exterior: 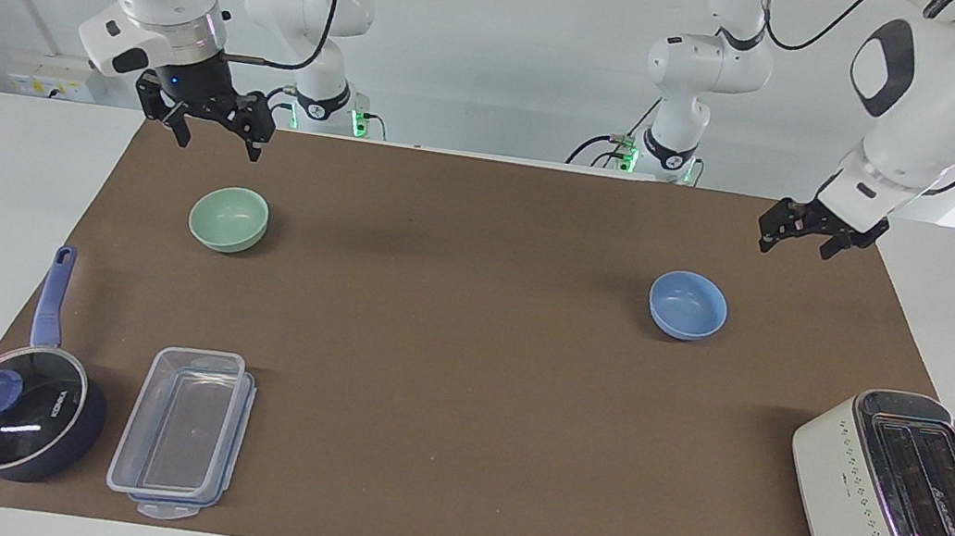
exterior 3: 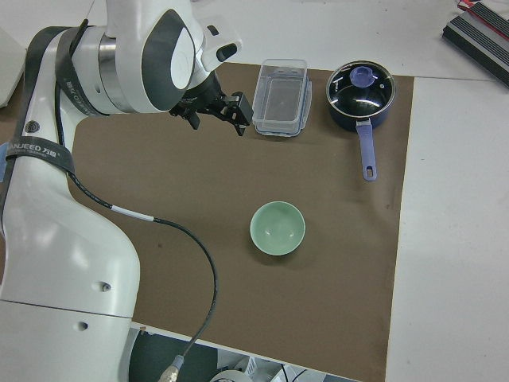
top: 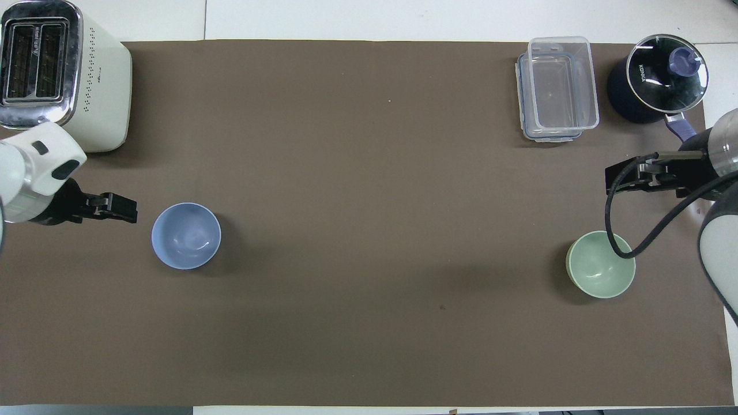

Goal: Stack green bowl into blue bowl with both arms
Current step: 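Reach the left gripper to the blue bowl while the right gripper reaches the green bowl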

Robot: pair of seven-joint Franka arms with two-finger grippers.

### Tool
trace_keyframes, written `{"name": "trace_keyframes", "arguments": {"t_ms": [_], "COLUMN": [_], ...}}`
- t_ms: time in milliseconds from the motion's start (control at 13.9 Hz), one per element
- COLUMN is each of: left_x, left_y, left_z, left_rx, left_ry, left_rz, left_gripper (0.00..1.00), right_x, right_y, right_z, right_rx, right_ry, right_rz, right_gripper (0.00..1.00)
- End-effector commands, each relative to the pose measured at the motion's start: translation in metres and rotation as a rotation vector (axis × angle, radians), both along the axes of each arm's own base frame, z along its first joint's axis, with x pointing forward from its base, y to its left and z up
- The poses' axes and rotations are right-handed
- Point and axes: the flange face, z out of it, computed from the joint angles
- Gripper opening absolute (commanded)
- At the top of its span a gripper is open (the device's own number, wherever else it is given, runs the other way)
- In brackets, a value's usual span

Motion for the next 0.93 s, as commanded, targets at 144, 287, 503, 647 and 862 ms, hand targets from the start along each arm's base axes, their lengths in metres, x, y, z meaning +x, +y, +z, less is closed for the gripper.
{"name": "trace_keyframes", "arguments": {"t_ms": [144, 287, 503, 647, 862], "left_x": [-0.022, -0.022, -0.033, -0.036, -0.041], "left_y": [0.0, -0.003, -0.003, -0.004, -0.016], "left_z": [-0.079, -0.091, -0.105, -0.114, -0.121], "left_rx": [0.01, 0.009, 0.01, 0.01, 0.009], "left_ry": [-0.011, 0.012, 0.02, 0.015, 0.026], "left_rz": [-0.08, -0.09, -0.089, -0.088, -0.111], "left_gripper": [1.0, 1.0, 1.0, 0.99, 0.97], "right_x": [-0.004, -0.011, -0.035, -0.039, -0.039], "right_y": [-0.003, -0.007, -0.025, -0.046, -0.073], "right_z": [-0.014, -0.035, -0.09, -0.117, -0.157], "right_rx": [0.027, 0.028, 0.029, 0.026, 0.024], "right_ry": [-0.046, -0.076, -0.128, -0.121, -0.09], "right_rz": [0.002, 0.002, -0.011, -0.017, -0.002], "right_gripper": [1.0, 1.0, 1.0, 1.0, 1.0]}}
